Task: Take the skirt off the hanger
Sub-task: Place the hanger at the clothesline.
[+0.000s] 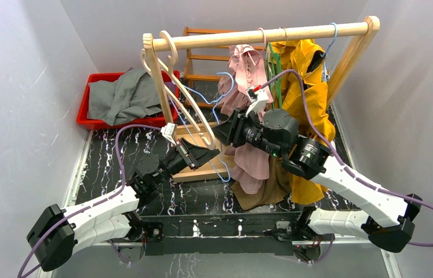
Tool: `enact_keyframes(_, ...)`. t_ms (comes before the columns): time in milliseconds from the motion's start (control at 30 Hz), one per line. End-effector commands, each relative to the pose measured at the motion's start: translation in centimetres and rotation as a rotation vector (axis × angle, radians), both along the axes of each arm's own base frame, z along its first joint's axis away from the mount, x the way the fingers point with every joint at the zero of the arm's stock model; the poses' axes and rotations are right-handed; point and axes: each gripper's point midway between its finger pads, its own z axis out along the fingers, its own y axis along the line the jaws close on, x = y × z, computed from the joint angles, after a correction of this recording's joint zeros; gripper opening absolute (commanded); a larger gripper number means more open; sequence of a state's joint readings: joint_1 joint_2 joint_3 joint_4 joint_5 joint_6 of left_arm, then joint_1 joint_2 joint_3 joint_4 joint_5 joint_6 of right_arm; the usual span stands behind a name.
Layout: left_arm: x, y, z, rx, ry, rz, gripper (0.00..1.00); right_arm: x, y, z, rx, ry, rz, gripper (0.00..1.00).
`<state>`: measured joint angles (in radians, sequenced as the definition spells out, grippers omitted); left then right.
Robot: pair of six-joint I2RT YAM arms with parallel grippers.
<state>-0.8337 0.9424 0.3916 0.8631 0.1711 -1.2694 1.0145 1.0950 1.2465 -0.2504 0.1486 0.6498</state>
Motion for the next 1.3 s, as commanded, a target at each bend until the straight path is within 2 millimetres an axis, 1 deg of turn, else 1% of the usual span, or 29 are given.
enact_keyframes(0,0.3,0.7,2.7,-0.085,-0.049,0.042,0.0,-0.9,0.2,2.0,0.09,-0.029,0.039,0.4)
enact_keyframes(100,0.2,0.4,3.2,-0.082,-0.06,0.028,0.0,-1.2,0.4,1.5,0.103,-0.048,0.057,0.32)
enact_keyframes(233,0.1,0.1,3.3,-0.077,-0.065,0.011,0.0,-1.1,0.7,2.4,0.135,-0.116,0.074,0.18)
enact_keyframes(267,0.0,0.1,3.2,-0.076,-0.068,0.01,0.0,-1.1,0.8,2.7,0.134,-0.131,0.075,0.13)
enact_keyframes(300,0.0,0.1,3.1,-0.071,-0.07,0.009,0.0,-0.8,0.6,2.8,0.125,-0.145,0.062,0.06)
enact_keyframes(333,-0.1,0.2,2.9,-0.062,-0.072,0.011,0.01,-0.5,0.2,2.8,0.109,-0.151,0.04,0.0)
enact_keyframes(367,-0.2,0.4,2.7,-0.047,-0.077,0.018,0.14,0.0,-0.5,2.8,0.086,-0.154,-0.002,0.0)
enact_keyframes(400,-0.1,0.5,1.8,-0.003,-0.06,0.027,0.27,0.4,-1.3,2.9,0.065,-0.158,-0.043,0.0)
enact_keyframes(433,0.0,0.7,1.0,0.049,-0.059,0.039,0.39,0.8,-1.9,2.7,0.04,-0.17,-0.074,0.0)
enact_keyframes(467,-0.2,1.1,0.7,0.092,-0.069,0.05,0.47,0.9,-2.7,3.1,0.024,-0.196,-0.088,0.0)
enact_keyframes(500,-0.2,1.5,0.5,0.132,-0.08,0.064,0.54,0.7,-3.0,3.3,0.004,-0.224,-0.082,0.0)
enact_keyframes(567,-0.2,2.6,-0.4,0.226,-0.088,0.098,0.68,0.1,-3.1,4.1,-0.04,-0.3,-0.029,0.0)
enact_keyframes(633,-0.1,3.9,-1.4,0.331,-0.09,0.143,0.74,-0.5,-2.9,4.8,-0.091,-0.371,0.038,0.0)
enact_keyframes(700,0.0,5.5,-2.3,0.429,-0.086,0.186,0.81,-0.2,-3.4,5.4,-0.128,-0.41,0.025,0.0)
enact_keyframes(733,0.1,6.2,-2.5,0.469,-0.088,0.21,0.9,0.2,-3.9,5.8,-0.14,-0.426,-0.002,0.0)
enact_keyframes(800,0.3,7.7,-3.3,0.559,-0.084,0.252,0.97,0.3,-4.2,7.0,-0.142,-0.467,-0.016,0.0)
enact_keyframes(867,0.6,9.1,-3.8,0.635,-0.073,0.302,0.98,0.7,-4.5,8.1,-0.141,-0.495,-0.042,0.0)
enact_keyframes(967,0.9,10.5,-4.1,0.727,-0.056,0.343,0.98,1.9,-4.6,9.8,-0.134,-0.504,-0.106,0.0)
enact_keyframes(1133,1.1,11.8,-3.7,0.782,-0.069,0.383,0.98,3.1,-2.9,11.9,-0.107,-0.528,-0.123,0.0)
enact_keyframes(1200,1.1,12.2,-3.4,0.776,-0.075,0.401,0.98,3.7,-2.1,12.3,-0.104,-0.531,-0.128,0.0)
enact_keyframes(1267,1.1,12.5,-3.1,0.768,-0.083,0.413,0.98,4.3,-1.1,12.1,-0.115,-0.527,-0.128,0.0)
